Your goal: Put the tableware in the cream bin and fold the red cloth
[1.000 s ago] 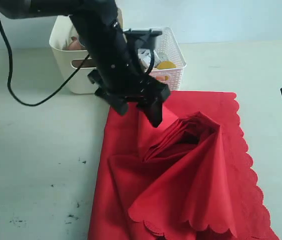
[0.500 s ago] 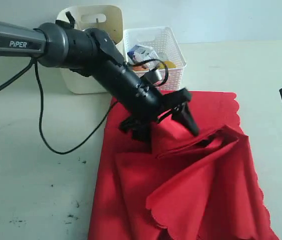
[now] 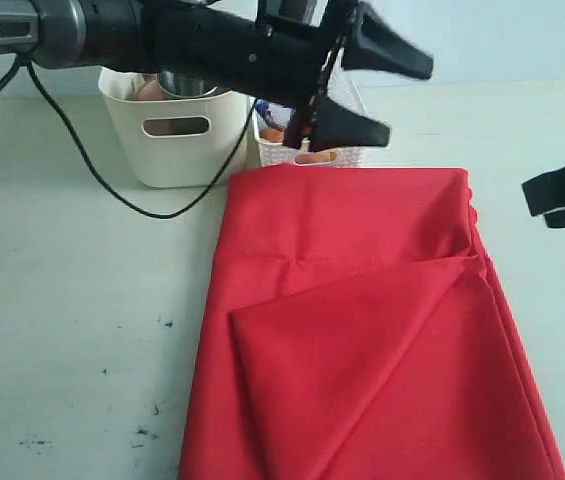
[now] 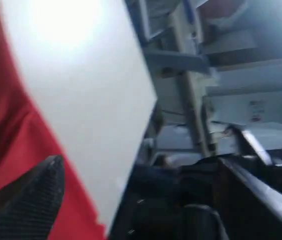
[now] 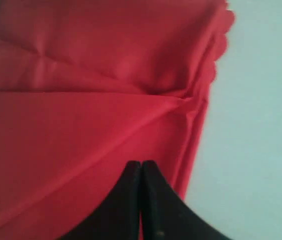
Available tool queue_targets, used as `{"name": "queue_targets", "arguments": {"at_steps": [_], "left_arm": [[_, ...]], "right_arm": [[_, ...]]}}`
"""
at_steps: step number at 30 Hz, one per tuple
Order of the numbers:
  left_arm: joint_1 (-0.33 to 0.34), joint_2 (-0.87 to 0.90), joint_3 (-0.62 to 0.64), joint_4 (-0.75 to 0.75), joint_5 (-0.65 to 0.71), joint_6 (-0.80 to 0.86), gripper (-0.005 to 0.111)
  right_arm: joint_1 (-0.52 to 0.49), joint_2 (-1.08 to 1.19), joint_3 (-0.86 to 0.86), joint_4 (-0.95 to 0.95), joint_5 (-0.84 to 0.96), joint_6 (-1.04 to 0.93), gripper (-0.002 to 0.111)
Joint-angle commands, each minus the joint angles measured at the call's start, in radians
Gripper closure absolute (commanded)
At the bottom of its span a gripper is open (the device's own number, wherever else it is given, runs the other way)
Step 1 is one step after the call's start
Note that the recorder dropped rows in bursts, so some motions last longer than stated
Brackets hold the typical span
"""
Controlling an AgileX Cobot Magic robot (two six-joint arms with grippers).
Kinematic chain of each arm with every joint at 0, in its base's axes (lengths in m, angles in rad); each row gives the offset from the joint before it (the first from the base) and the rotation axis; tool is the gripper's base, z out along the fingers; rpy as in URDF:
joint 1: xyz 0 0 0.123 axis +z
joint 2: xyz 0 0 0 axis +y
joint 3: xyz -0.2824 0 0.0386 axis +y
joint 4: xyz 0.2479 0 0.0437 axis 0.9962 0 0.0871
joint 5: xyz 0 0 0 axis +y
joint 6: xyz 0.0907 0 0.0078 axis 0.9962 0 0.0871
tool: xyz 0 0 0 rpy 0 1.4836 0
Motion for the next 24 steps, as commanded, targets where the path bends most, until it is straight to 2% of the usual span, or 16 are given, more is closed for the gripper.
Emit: {"name": "queue_targets", "arguments": {"at_steps": [1,3,7,17,21,24], "left_arm": [[0.008,-0.007,-0.007,0.455,0.018,-0.119,0.029],[-0.007,-0.007,-0.007,0.628,0.018,-0.156,0.029],[-0.029,-0.005,-0.004,0.776,0.018,-0.185,0.029],[-0.103,-0.003,0.110,0.857,0.018,-0.157,0.029],[-0.141,-0.003,0.139,0.852,0.018,-0.157,0.029],[-0.175,-0.003,0.145,0.779,0.018,-0.148,0.029]], "right_arm": [[-0.002,0.074,-0.006,0.148,-0.027,-0.112,0.108],[-0.002,0.105,-0.006,0.141,-0.027,-0.112,0.108],[-0.002,0.127,-0.006,0.140,-0.025,-0.124,0.108],[-0.002,0.127,-0.006,0.114,0.004,-0.129,0.108],[-0.002,0.127,-0.006,0.114,0.008,-0.129,0.108],[-0.002,0.127,-0.006,0.114,0.008,-0.129,0.108]]}}
